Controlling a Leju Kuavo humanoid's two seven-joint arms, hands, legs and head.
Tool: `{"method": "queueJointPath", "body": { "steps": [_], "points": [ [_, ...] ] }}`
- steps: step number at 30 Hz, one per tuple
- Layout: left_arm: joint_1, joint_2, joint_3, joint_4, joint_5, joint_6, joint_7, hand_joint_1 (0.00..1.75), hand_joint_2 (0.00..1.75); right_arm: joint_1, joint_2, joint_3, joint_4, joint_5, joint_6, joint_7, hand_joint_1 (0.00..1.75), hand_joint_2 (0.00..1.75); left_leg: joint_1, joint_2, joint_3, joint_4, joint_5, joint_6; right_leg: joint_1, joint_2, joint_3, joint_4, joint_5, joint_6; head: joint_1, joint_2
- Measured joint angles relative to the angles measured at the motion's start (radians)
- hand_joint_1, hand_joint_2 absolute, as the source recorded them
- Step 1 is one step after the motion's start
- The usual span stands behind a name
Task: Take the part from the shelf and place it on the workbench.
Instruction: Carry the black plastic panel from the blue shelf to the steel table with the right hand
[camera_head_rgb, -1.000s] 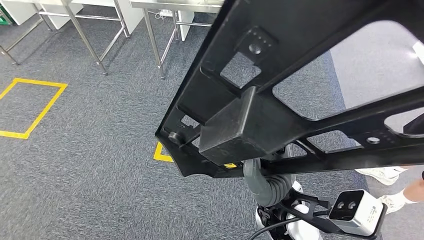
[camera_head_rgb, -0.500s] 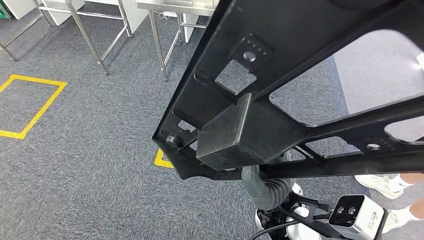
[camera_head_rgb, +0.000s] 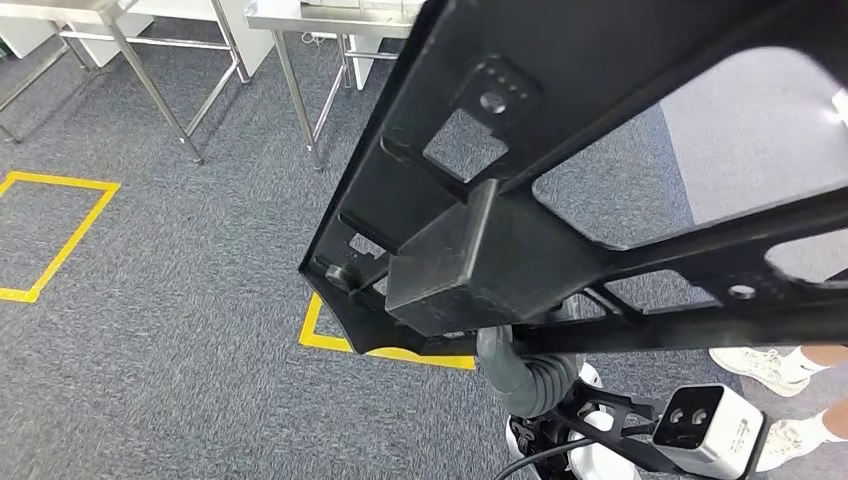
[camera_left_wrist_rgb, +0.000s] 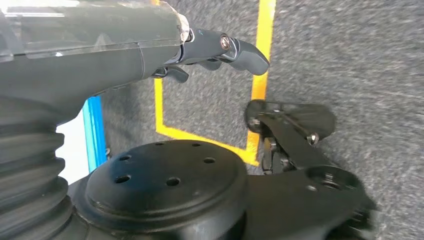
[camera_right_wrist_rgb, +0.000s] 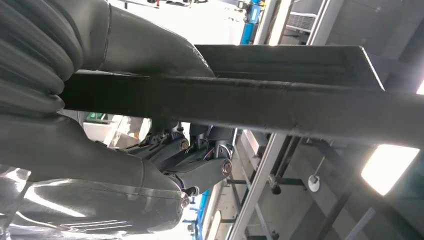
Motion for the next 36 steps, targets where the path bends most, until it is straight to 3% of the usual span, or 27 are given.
{"method": "queueJointPath", "body": {
  "steps": [1,3,7,9,11,12,13,14,16,18,21,23,26,27,28,29,32,34,36],
  "points": [
    [0.000,0.000,0.000,0.000,0.000,0.000,-0.001,0.00,1.75,0.000,0.000,0.000,0.000,0.002,0.000,0.000,1.75,1.75,-0.001,0.001,0.021,-0.063,0.030,0.003,0.000,0.000,0.004,0.004,-0.005,0.003,0.000,0.000],
    [-0.002,0.000,0.000,0.000,0.000,0.000,-0.002,0.00,1.75,0.001,0.000,0.000,-0.001,0.007,-0.001,0.002,1.75,1.75,-0.006,0.003,0.044,-0.134,0.053,0.014,0.002,-0.001,0.004,0.009,-0.011,0.013,0.001,0.000],
    [0.001,-0.001,0.000,0.000,0.000,-0.002,-0.002,0.00,1.75,0.003,0.000,0.001,-0.007,0.011,-0.003,0.002,1.75,1.75,-0.003,0.001,0.051,-0.146,0.069,0.040,0.004,-0.003,-0.001,0.023,-0.025,0.033,0.002,0.000],
    [-0.001,-0.002,0.000,0.000,0.000,-0.003,-0.004,0.00,1.75,0.003,0.000,0.001,-0.011,0.012,-0.003,0.002,1.75,1.75,0.001,0.002,0.056,-0.153,0.074,0.048,0.001,-0.003,-0.035,0.099,-0.072,0.042,0.005,0.000],
    [-0.001,-0.002,0.000,0.000,0.000,-0.003,-0.006,0.00,1.75,0.005,0.000,0.001,-0.011,0.014,-0.003,0.002,1.75,1.75,0.000,0.002,0.056,-0.153,0.073,0.051,-0.003,-0.003,-0.101,0.229,-0.129,0.049,0.007,0.000],
    [-0.001,-0.002,0.000,0.000,0.000,-0.003,-0.006,0.00,1.75,0.007,0.000,0.001,-0.011,0.014,-0.003,0.002,1.75,1.75,0.000,0.001,0.056,-0.152,0.072,0.051,-0.005,-0.003,-0.125,0.273,-0.139,0.052,0.007,0.000],
    [0.000,-0.002,0.000,0.000,0.000,-0.003,-0.006,0.00,1.75,0.008,0.000,0.001,-0.011,0.015,-0.003,0.002,1.75,1.75,0.000,0.000,0.057,-0.152,0.071,0.051,-0.006,-0.003,-0.133,0.283,-0.129,0.053,0.006,0.000],
    [0.000,-0.002,0.000,0.000,0.000,-0.003,-0.006,0.00,1.75,0.008,0.000,0.001,-0.011,0.015,-0.003,0.002,1.75,1.75,0.000,-0.002,0.059,-0.151,0.069,0.050,-0.007,-0.003,-0.119,0.251,-0.101,0.052,0.007,0.000],
    [-0.001,-0.003,0.000,0.000,0.001,-0.003,-0.007,0.00,1.75,0.007,0.000,0.001,-0.011,0.016,-0.003,0.002,1.75,1.75,-0.001,-0.006,0.065,-0.151,0.064,0.044,-0.008,-0.003,-0.050,0.111,-0.032,0.045,0.007,0.000],
    [-0.002,-0.003,0.000,0.000,0.002,-0.004,-0.008,0.00,1.75,0.006,0.000,0.001,-0.012,0.018,-0.003,0.002,1.75,1.75,-0.004,-0.008,0.067,-0.150,0.060,0.035,-0.004,-0.001,-0.004,0.016,-0.005,0.038,0.006,0.000],
    [-0.002,-0.003,0.000,0.000,0.003,-0.004,-0.008,0.00,1.75,0.005,0.001,0.001,-0.013,0.020,-0.003,0.003,1.75,1.75,-0.005,-0.008,0.069,-0.154,0.056,0.018,-0.002,-0.001,0.000,0.001,-0.006,0.029,0.006,0.000],
    [-0.003,-0.003,0.000,0.000,0.004,-0.004,-0.008,0.00,1.75,0.004,0.004,0.001,-0.015,0.020,-0.002,0.003,1.75,1.75,-0.004,-0.006,0.057,-0.122,0.032,0.010,-0.007,-0.003,0.007,-0.009,-0.002,0.017,0.004,0.000],
    [-0.002,-0.003,0.000,0.000,0.009,-0.005,-0.008,0.00,1.75,0.002,0.008,0.001,-0.016,0.021,0.000,0.003,1.75,1.75,-0.002,-0.004,-0.032,0.065,-0.059,0.001,-0.007,-0.009,0.011,-0.013,-0.004,0.006,0.002,0.000],
    [-0.002,-0.003,0.000,0.000,0.011,-0.005,-0.008,0.00,1.75,0.002,0.008,0.001,-0.016,0.022,0.001,0.004,1.75,1.75,-0.002,-0.004,-0.061,0.119,-0.075,-0.001,-0.006,-0.010,0.011,-0.013,-0.004,0.005,0.002,0.000],
    [-0.001,-0.003,0.000,0.000,0.012,-0.005,-0.008,0.00,1.75,0.002,0.008,0.001,-0.016,0.022,0.001,0.004,1.75,1.75,-0.002,-0.004,-0.073,0.139,-0.070,-0.002,-0.006,-0.011,0.012,-0.012,-0.005,0.005,0.002,0.000],
    [-0.001,-0.003,0.000,0.000,0.013,-0.005,-0.008,0.00,1.75,0.002,0.008,0.002,-0.016,0.022,0.001,0.005,1.75,1.75,-0.002,-0.004,-0.065,0.119,-0.047,-0.002,-0.005,-0.011,0.013,-0.011,-0.007,0.006,0.002,0.000],
    [-0.002,-0.003,0.000,0.000,0.016,-0.006,-0.008,0.00,1.75,0.001,0.009,0.003,-0.016,0.022,0.002,0.009,1.75,1.75,-0.004,0.006,0.026,-0.079,0.049,0.009,-0.003,-0.011,0.016,-0.001,-0.015,0.014,0.002,0.000],
    [-0.003,-0.003,0.000,0.000,0.018,-0.006,-0.008,0.00,1.75,0.000,0.010,0.003,-0.016,0.022,0.002,0.012,1.75,1.75,-0.008,0.011,0.052,-0.141,0.063,0.020,0.000,-0.012,0.013,0.005,-0.019,0.023,0.002,0.000],
    [-0.003,-0.003,0.000,0.000,0.018,-0.006,-0.008,0.00,1.75,-0.001,0.010,0.003,-0.016,0.022,0.002,0.015,1.75,1.75,-0.010,0.006,0.052,-0.144,0.065,0.032,0.001,-0.016,0.012,0.005,-0.018,0.033,0.002,0.000]
  ]
}}
